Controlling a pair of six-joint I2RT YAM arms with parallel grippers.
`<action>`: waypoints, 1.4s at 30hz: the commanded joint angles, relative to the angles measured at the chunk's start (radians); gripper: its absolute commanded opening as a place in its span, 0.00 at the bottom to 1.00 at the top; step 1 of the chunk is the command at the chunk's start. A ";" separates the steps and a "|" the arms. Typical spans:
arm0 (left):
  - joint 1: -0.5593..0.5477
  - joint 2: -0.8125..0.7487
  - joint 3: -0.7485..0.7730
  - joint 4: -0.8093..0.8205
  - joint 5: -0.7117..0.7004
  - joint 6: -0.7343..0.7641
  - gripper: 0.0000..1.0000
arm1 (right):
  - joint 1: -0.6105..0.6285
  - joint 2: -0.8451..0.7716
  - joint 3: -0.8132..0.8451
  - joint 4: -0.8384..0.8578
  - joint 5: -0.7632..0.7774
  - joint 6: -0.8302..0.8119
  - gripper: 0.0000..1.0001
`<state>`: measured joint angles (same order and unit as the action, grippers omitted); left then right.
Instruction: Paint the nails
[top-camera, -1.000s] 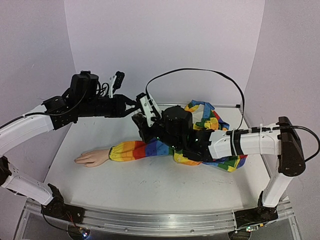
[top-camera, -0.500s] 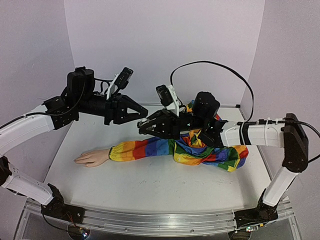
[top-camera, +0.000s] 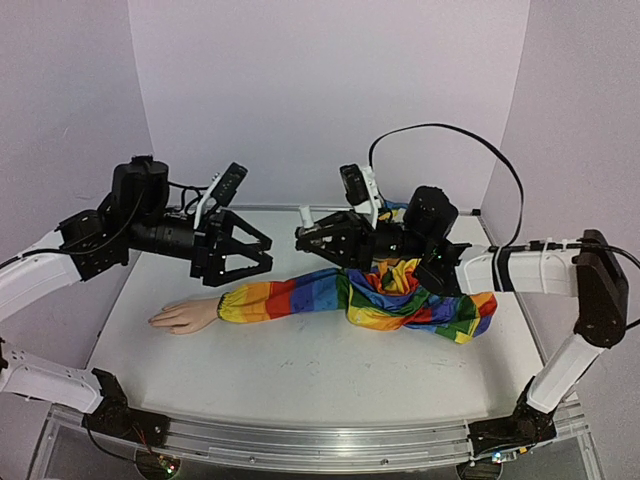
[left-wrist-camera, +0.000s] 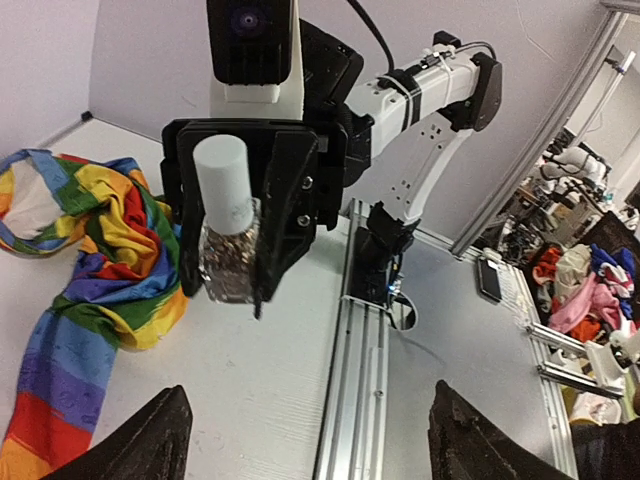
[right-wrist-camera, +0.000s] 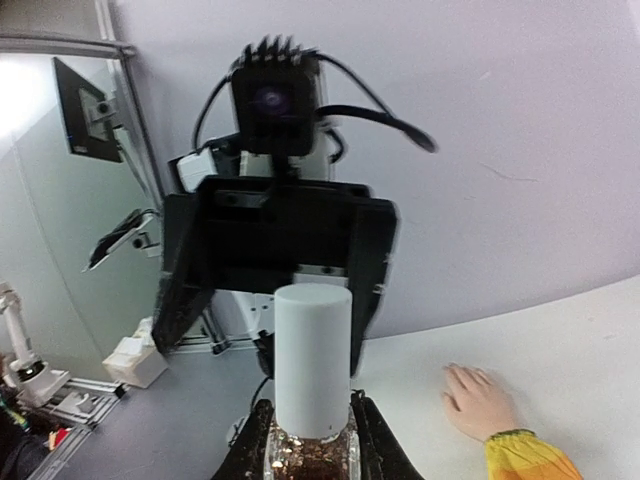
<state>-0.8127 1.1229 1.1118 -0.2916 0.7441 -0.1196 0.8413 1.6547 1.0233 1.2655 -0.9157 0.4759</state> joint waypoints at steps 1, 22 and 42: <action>0.001 -0.111 -0.006 -0.002 -0.185 -0.040 0.86 | 0.006 -0.104 0.053 -0.240 0.253 -0.264 0.00; -0.002 0.002 -0.025 0.164 -0.435 -0.416 0.51 | 0.313 0.056 0.238 -0.458 1.112 -0.585 0.00; -0.026 0.093 0.010 0.172 -0.205 -0.269 0.01 | 0.326 -0.001 0.246 -0.390 0.980 -0.521 0.00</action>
<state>-0.8116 1.1694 1.0664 -0.1577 0.3046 -0.4767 1.1656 1.7298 1.2366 0.7521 0.2070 -0.0727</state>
